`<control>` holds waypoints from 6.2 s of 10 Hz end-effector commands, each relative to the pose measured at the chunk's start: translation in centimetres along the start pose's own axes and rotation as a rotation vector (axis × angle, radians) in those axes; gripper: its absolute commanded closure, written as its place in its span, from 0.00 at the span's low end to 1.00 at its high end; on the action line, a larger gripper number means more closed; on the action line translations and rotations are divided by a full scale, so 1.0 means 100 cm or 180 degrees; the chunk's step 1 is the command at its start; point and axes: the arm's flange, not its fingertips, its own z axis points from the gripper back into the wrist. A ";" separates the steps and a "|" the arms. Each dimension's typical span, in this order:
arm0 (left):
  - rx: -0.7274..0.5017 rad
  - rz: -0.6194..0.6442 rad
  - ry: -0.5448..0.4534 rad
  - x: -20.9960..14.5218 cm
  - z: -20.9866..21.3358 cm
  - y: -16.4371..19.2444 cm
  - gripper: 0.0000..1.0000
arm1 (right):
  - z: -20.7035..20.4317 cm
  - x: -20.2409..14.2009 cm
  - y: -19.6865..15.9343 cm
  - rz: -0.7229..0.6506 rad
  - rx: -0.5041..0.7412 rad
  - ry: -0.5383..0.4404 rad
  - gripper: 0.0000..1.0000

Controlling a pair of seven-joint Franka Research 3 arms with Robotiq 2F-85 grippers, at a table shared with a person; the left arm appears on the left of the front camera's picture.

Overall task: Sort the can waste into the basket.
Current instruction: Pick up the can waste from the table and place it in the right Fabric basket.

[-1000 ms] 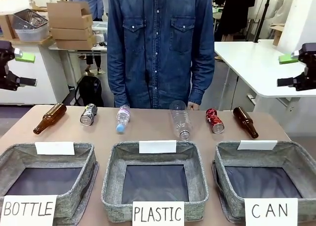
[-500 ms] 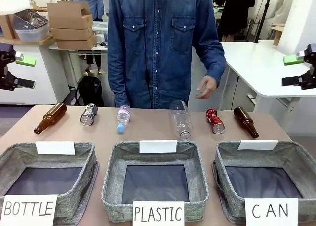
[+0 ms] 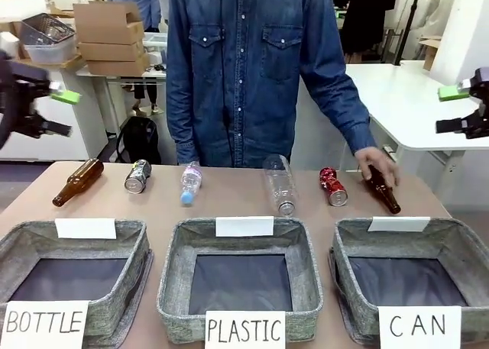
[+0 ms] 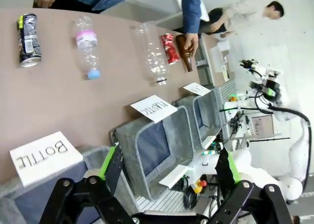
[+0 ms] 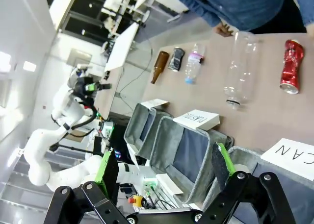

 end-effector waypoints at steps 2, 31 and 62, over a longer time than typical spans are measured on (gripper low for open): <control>0.0495 0.0413 0.0437 0.103 -0.053 0.029 0.00 | -0.001 0.005 0.000 0.0098 0.0065 -0.0035 0.00; 0.0777 -0.0349 0.1678 0.134 0.123 0.207 1.00 | -0.001 0.005 0.000 0.0098 0.0065 -0.0035 0.00; -0.1079 -0.2640 0.2625 -0.145 -0.381 -0.201 0.61 | 0.216 -0.029 0.009 0.0442 -0.0836 -0.0469 0.00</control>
